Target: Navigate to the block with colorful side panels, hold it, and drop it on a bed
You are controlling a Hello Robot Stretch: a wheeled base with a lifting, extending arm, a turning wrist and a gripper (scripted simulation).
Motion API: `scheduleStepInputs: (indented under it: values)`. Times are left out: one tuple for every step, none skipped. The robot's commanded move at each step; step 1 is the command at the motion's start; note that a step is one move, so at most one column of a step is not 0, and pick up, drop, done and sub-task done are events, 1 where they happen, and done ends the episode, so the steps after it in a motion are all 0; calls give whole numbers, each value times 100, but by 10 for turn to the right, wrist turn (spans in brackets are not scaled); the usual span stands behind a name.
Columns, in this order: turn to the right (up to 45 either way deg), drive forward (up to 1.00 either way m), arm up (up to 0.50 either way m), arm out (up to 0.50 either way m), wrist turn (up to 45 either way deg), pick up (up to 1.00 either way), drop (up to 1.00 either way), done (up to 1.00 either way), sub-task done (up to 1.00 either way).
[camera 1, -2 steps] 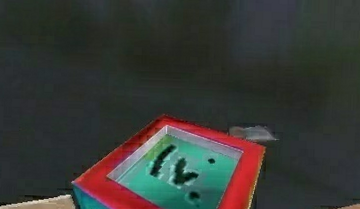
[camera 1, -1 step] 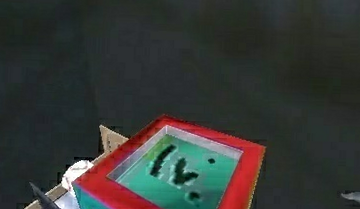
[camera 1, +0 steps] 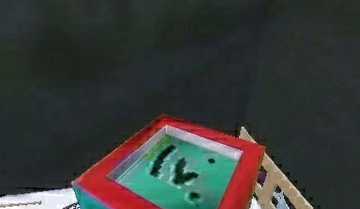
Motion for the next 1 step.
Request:
scheduleStepInputs:
  values:
    - [450,0,0,0,0,0,0,0,0]
